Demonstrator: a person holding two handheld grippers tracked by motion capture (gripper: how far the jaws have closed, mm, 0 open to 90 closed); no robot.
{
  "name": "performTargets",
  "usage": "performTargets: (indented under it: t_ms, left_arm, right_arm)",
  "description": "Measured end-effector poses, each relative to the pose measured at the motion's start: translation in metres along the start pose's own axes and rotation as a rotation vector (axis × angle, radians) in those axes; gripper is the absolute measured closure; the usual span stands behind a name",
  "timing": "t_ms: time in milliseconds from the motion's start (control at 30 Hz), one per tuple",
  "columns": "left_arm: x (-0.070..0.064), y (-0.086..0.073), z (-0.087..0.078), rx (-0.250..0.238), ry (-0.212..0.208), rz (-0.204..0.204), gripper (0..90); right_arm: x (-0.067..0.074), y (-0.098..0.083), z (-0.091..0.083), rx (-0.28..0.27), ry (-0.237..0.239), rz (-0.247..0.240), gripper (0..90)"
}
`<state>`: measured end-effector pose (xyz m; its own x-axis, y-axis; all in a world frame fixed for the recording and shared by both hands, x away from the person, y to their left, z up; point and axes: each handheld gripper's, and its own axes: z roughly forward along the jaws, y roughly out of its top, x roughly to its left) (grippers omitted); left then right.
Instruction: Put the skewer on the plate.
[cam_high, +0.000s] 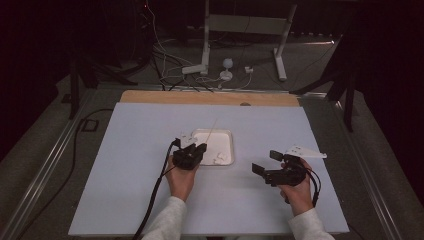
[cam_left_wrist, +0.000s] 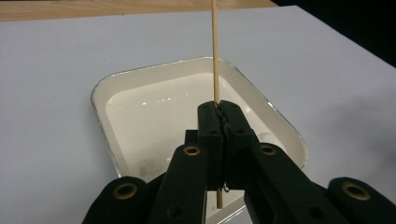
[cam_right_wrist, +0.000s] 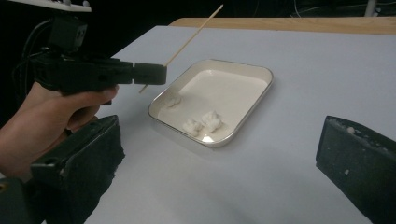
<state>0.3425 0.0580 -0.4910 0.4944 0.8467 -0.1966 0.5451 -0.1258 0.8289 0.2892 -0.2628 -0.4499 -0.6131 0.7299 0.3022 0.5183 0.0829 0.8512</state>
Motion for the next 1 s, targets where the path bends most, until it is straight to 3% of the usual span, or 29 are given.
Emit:
performTargets:
  t_ms: [433,600,733,833,900,1000]
  left_arm:
    - [0.002,-0.012,0.017,0.063,0.047,-0.047,86.9]
    - [0.003,-0.015,0.022,0.078,0.046,-0.066,70.2]
    - [0.003,-0.013,0.018,0.041,0.006,-0.078,51.5]
    - [0.005,-0.009,0.012,0.013,-0.014,-0.078,44.3]
    - [0.008,-0.007,0.006,-0.005,-0.052,-0.089,40.8]
    - [0.012,-0.003,-0.004,-0.017,-0.076,-0.087,29.4]
  right_arm:
    - [-0.005,-0.003,-0.01,-0.01,-0.008,0.014,0.2]
    - [-0.005,-0.004,-0.009,-0.008,-0.008,0.012,0.2]
    - [-0.005,-0.004,-0.01,-0.01,-0.008,0.012,0.2]
    - [-0.005,-0.005,-0.011,-0.013,-0.008,0.012,0.2]
    - [-0.005,-0.005,-0.011,-0.015,-0.007,0.011,0.2]
    - [-0.005,-0.006,-0.011,-0.019,-0.006,0.006,0.2]
